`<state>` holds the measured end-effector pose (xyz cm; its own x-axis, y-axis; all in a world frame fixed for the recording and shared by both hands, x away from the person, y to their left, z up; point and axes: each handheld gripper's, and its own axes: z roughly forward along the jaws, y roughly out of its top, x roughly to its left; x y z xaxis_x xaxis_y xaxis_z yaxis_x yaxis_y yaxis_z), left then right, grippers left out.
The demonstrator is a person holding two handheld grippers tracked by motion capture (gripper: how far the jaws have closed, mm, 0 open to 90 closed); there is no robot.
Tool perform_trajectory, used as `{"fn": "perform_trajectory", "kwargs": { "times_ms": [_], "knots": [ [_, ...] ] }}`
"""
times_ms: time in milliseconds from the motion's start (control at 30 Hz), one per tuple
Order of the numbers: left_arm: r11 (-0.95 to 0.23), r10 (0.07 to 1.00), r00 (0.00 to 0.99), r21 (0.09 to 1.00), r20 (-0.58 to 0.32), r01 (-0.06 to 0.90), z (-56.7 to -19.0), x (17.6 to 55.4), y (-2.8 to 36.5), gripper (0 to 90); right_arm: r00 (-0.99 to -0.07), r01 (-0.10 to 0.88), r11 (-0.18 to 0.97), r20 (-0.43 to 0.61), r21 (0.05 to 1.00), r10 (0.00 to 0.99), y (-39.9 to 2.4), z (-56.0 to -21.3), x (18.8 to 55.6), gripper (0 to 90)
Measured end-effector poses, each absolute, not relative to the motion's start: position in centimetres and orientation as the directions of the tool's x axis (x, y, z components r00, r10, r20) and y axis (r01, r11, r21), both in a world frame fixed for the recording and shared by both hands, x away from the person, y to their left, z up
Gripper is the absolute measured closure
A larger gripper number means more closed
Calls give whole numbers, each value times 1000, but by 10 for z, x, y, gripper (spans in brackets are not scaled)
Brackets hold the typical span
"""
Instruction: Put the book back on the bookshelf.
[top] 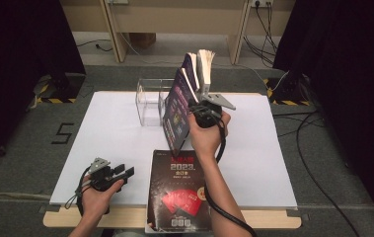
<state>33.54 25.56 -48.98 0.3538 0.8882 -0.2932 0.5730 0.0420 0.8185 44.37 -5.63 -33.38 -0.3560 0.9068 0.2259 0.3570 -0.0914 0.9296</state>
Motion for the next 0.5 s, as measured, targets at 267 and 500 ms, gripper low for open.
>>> {"fn": "perform_trajectory", "kwargs": {
  "times_ms": [267, 500],
  "knots": [
    [46, 888, 353, 820, -296, 570, -490, 335, 256, 520, -375, 278, -68, 174, 958, 911, -38, -318, 443, 847],
    [44, 887, 355, 818, -296, 573, -491, 335, 255, 520, -363, 251, -103, 192, 963, 912, -39, -305, 447, 847]
  ]
}}
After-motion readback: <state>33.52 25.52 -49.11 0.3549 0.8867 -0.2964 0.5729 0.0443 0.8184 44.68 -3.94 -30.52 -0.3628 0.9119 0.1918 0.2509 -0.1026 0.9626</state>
